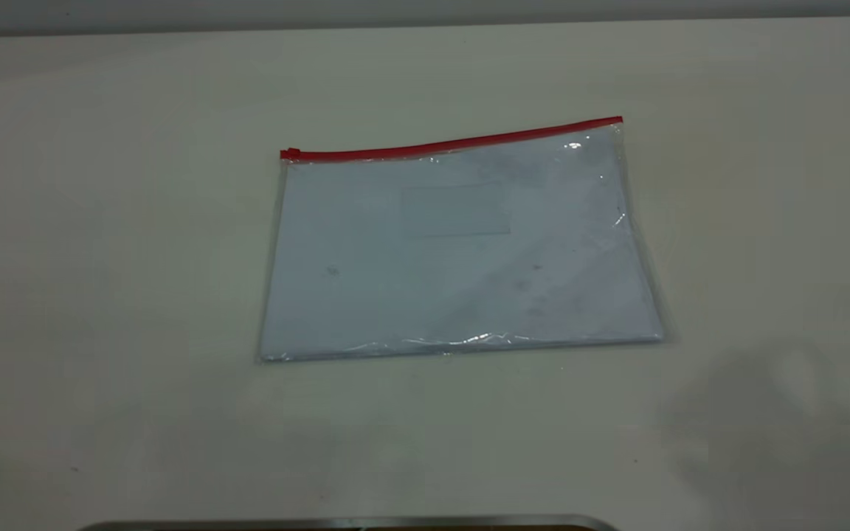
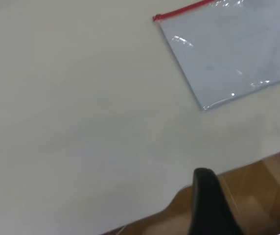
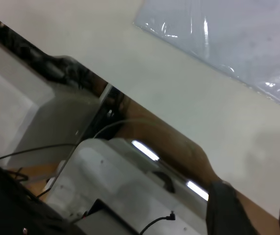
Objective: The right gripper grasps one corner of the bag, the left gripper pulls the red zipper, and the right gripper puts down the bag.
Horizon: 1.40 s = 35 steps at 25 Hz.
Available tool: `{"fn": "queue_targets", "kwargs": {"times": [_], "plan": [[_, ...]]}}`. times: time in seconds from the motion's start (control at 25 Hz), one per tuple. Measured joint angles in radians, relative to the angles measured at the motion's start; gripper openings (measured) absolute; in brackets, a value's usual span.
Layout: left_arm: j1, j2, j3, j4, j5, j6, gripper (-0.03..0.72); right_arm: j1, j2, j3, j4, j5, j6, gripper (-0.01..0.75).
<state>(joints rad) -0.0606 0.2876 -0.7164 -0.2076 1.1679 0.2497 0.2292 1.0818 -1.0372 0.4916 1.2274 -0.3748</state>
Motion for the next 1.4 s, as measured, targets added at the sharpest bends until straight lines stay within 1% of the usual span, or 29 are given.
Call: {"fn": "queue_targets", "kwargs": {"times": [0.28,0.4,0.48,0.64,0.72,0.8,0.88,1.0,1.4], "plan": [[0.000,-0.092,0.140,0.009,0.000,-0.041,0.475,0.000,-0.425,0.158,-0.086,0.008,0.048,0.313],[0.000,-0.100,0.184,0.024,0.000,-0.048,0.475,0.000,-0.605,0.221,-0.181,0.008,0.106,0.320],[0.000,-0.103,0.191,0.040,0.000,-0.057,0.475,0.000,-0.714,0.274,-0.265,0.008,0.158,0.342],[0.000,-0.104,0.194,0.070,-0.005,-0.065,0.475,0.000,-0.851,0.389,-0.409,0.008,0.235,0.420],[0.000,-0.104,0.206,0.077,-0.007,-0.066,0.475,0.000,-0.879,0.451,-0.429,-0.008,0.250,0.443],[0.000,-0.104,0.225,0.080,-0.020,-0.069,0.475,0.000,-0.885,0.523,-0.431,-0.052,0.251,0.455],[0.000,-0.104,0.227,0.082,-0.025,-0.071,0.475,0.000,-0.884,0.554,-0.435,-0.084,0.262,0.457],[0.000,-0.104,0.228,0.081,-0.027,-0.072,0.475,0.000,-0.885,0.556,-0.443,-0.102,0.270,0.457],[0.000,-0.104,0.228,0.077,-0.030,-0.072,0.475,0.000,-0.885,0.556,-0.447,-0.104,0.270,0.458]]}}
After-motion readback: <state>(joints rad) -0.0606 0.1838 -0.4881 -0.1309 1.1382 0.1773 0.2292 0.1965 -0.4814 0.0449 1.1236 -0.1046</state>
